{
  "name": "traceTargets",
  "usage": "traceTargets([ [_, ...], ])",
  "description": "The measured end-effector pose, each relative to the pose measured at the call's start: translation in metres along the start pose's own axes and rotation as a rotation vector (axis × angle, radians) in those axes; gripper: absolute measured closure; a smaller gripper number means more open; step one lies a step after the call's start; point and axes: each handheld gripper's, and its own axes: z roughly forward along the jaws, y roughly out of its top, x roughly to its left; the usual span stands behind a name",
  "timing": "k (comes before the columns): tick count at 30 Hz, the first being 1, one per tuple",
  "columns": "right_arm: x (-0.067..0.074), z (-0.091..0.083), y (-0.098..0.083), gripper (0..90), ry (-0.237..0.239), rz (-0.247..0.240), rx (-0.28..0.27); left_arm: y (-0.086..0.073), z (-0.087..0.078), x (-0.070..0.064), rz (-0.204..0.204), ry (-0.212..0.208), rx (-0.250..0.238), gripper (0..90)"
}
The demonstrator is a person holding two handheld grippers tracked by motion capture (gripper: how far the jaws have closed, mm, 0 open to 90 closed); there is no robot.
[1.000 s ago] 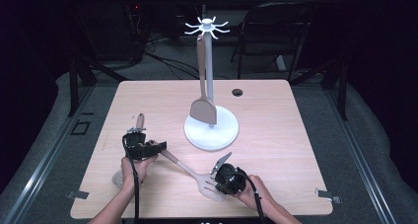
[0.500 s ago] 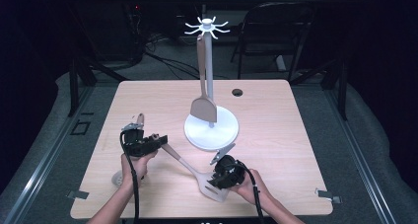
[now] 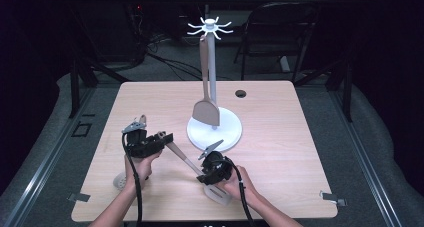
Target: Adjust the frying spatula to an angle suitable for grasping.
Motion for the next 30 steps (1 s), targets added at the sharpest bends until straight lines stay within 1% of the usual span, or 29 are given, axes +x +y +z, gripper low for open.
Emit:
traceTargets([
  [1,0.000,0.000,0.000,66.3,0.000,-0.004,0.004,0.000,0.000,-0.001,0.002,-0.010,-0.010,59.3],
  [3,-0.001,-0.002,-0.001,69.2,-0.004,0.008,-0.006,-0.001,0.001,-0.002,0.009,-0.032,-0.021,59.1],
  [5,-0.001,-0.003,-0.001,71.2,-0.011,0.010,-0.030,-0.003,0.002,-0.005,0.005,-0.051,-0.028,57.4],
  [6,-0.001,-0.004,-0.002,72.6,-0.016,0.033,-0.038,-0.003,0.003,-0.006,0.000,-0.060,-0.021,56.4],
  [7,-0.001,-0.004,-0.002,72.6,-0.016,0.033,-0.038,-0.004,0.005,-0.007,-0.001,-0.064,-0.018,56.4],
  [10,-0.002,-0.006,-0.003,74.1,-0.024,0.061,-0.058,-0.008,0.009,-0.012,0.000,-0.089,0.003,54.5],
  [12,-0.002,-0.008,-0.003,74.7,-0.027,0.067,-0.060,-0.010,0.012,-0.018,0.012,-0.105,0.021,50.8],
  [14,-0.002,-0.010,-0.003,75.0,-0.037,0.079,-0.068,-0.013,0.016,-0.024,0.025,-0.122,0.032,50.4],
  [16,-0.003,-0.012,-0.004,75.5,-0.043,0.090,-0.088,-0.015,0.020,-0.027,0.031,-0.135,0.042,49.5],
  [17,-0.003,-0.012,-0.004,75.5,-0.043,0.090,-0.088,-0.016,0.022,-0.029,0.034,-0.143,0.049,49.5],
  [20,-0.004,-0.014,-0.004,75.8,-0.042,0.110,-0.101,-0.024,0.030,-0.038,0.037,-0.160,0.074,49.5],
  [21,-0.004,-0.014,-0.004,76.0,-0.035,0.125,-0.108,-0.026,0.032,-0.040,0.046,-0.156,0.078,50.5],
  [23,-0.005,-0.015,-0.004,76.3,-0.031,0.138,-0.121,-0.032,0.038,-0.046,0.049,-0.151,0.092,52.8],
  [24,-0.004,-0.015,-0.004,76.5,-0.034,0.140,-0.125,-0.035,0.041,-0.049,0.050,-0.156,0.094,54.0],
  [25,-0.004,-0.017,-0.004,76.7,-0.032,0.153,-0.131,-0.036,0.042,-0.050,0.049,-0.161,0.096,56.3],
  [26,-0.004,-0.017,-0.004,76.7,-0.037,0.154,-0.135,-0.037,0.044,-0.052,0.053,-0.157,0.094,57.2],
  [27,-0.003,-0.019,-0.004,77.1,-0.047,0.168,-0.151,-0.037,0.045,-0.053,0.055,-0.155,0.082,60.9],
  [29,-0.004,-0.020,-0.004,77.2,-0.052,0.162,-0.154,-0.038,0.045,-0.053,0.053,-0.154,0.077,62.3],
  [30,-0.003,-0.021,-0.004,77.3,-0.052,0.170,-0.164,-0.038,0.045,-0.053,0.055,-0.154,0.076,64.6],
])
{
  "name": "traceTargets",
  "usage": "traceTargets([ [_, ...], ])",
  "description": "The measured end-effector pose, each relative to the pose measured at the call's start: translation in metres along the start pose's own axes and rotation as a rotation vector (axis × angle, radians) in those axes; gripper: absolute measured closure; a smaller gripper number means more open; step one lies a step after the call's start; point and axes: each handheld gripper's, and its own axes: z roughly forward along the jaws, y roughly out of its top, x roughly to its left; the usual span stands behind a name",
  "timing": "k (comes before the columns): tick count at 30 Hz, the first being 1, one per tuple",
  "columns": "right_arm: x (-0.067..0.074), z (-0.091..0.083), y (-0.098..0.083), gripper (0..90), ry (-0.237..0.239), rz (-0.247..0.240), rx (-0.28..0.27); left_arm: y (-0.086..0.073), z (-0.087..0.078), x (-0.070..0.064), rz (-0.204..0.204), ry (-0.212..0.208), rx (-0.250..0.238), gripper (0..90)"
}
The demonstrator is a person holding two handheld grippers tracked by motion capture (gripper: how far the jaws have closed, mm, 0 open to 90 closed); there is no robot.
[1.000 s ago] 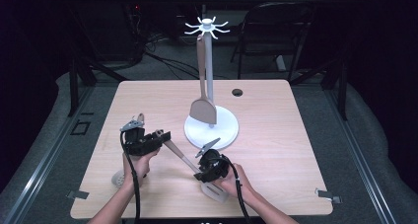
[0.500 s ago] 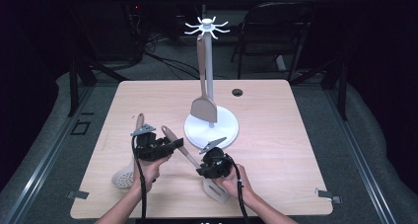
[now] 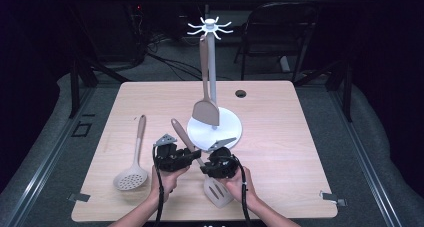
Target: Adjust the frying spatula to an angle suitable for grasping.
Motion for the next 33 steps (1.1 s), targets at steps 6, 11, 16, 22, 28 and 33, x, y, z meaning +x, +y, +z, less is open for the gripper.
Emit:
traceTargets([
  [6,0.002,-0.001,0.000,77.4,0.008,0.017,-0.004,0.002,0.000,-0.002,-0.019,-0.001,0.003,68.3],
  [11,0.001,-0.002,0.001,76.6,0.021,0.015,-0.005,0.005,0.000,-0.002,-0.019,-0.050,-0.009,72.1],
  [16,0.000,-0.005,0.002,75.0,0.037,0.016,-0.012,0.010,0.000,-0.002,-0.028,-0.080,0.013,73.9],
  [22,-0.007,-0.020,0.001,61.7,0.039,0.005,-0.030,0.014,-0.003,-0.004,-0.017,-0.137,0.009,75.7],
  [28,-0.016,-0.037,-0.003,50.4,0.031,0.006,-0.033,0.015,-0.004,-0.002,-0.021,-0.151,0.006,76.2],
  [33,-0.025,-0.052,-0.009,31.7,-0.038,-0.081,-0.001,0.019,-0.005,-0.001,-0.032,-0.165,0.009,76.9],
])
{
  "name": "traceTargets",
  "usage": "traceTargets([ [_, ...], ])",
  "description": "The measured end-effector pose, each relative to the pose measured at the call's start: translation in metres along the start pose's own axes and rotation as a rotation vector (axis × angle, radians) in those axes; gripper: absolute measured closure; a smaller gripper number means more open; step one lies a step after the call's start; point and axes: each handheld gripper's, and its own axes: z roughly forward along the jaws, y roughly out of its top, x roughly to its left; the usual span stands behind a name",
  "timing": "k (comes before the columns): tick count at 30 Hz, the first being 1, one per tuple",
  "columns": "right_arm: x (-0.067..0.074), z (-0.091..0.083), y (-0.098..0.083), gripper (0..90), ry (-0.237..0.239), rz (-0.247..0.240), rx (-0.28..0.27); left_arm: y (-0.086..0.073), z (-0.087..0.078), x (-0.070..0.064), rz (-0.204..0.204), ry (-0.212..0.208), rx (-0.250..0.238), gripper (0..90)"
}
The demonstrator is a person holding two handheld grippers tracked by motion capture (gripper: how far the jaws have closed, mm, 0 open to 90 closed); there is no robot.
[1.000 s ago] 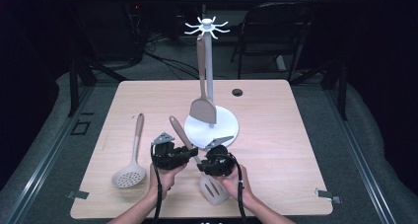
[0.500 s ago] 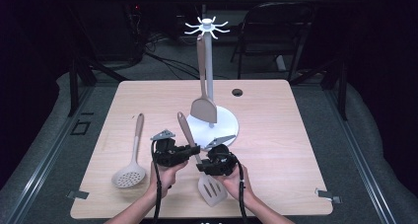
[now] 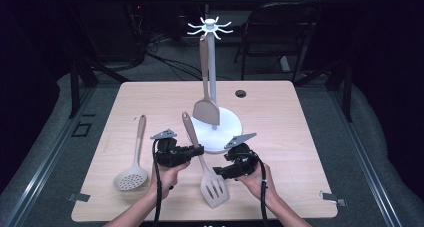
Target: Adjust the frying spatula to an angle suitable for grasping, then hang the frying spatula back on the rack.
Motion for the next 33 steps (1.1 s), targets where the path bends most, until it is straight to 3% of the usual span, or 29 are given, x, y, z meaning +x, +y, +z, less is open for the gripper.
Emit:
traceTargets([
  [2,-0.007,-0.004,-0.003,23.6,-0.026,-0.020,0.029,0.002,-0.002,0.000,0.003,-0.007,-0.012,77.5],
  [7,-0.017,-0.015,-0.009,10.1,-0.048,-0.017,0.021,0.007,-0.007,-0.002,0.015,-0.005,-0.033,77.9],
  [9,-0.024,-0.021,-0.013,2.2,-0.056,0.002,0.033,0.009,-0.008,-0.002,0.022,-0.016,-0.035,78.0],
  [11,-0.028,-0.024,-0.017,0.0,-0.069,0.011,0.038,0.011,-0.010,-0.003,0.024,-0.032,-0.041,78.0],
  [18,-0.045,-0.037,-0.035,0.0,-0.107,0.049,0.046,0.021,-0.016,-0.009,0.067,-0.061,-0.053,78.0],
  [22,-0.055,-0.042,-0.047,0.0,-0.128,0.070,0.061,0.025,-0.016,-0.014,0.116,-0.064,-0.035,78.1],
  [33,-0.066,-0.044,-0.047,0.0,-0.153,0.083,0.064,0.041,-0.007,-0.032,0.223,-0.060,-0.002,78.0],
])
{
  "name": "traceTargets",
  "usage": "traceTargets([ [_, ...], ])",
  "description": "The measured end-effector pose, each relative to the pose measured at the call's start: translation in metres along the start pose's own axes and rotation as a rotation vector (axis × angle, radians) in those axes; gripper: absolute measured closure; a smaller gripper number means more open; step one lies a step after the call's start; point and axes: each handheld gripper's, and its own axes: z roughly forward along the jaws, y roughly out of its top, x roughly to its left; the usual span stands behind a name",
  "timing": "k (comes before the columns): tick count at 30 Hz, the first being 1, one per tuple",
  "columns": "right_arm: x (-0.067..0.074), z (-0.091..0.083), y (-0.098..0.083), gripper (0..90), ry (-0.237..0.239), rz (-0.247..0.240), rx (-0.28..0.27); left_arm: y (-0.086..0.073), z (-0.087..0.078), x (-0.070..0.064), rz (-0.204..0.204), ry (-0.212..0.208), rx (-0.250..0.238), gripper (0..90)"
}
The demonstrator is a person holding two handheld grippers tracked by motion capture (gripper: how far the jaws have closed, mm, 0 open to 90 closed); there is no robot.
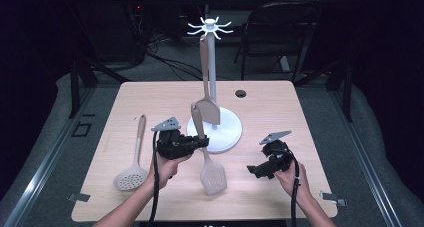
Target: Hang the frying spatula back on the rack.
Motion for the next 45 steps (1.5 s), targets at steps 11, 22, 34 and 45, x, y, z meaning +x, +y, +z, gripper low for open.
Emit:
traceTargets([
  [11,-0.002,-0.004,0.000,0.0,-0.032,-0.015,0.007,0.025,0.012,-0.005,0.045,-0.002,0.006,78.0],
  [22,-0.001,-0.001,0.004,0.0,-0.038,-0.033,0.013,0.052,0.024,-0.007,0.109,-0.010,0.026,78.0],
  [34,-0.004,-0.004,-0.005,0.0,-0.036,-0.021,0.010,0.080,0.033,-0.007,0.151,0.007,0.037,78.1],
  [45,-0.001,-0.004,-0.002,0.0,-0.027,-0.038,0.019,0.099,0.029,-0.002,0.161,0.024,0.042,78.1],
])
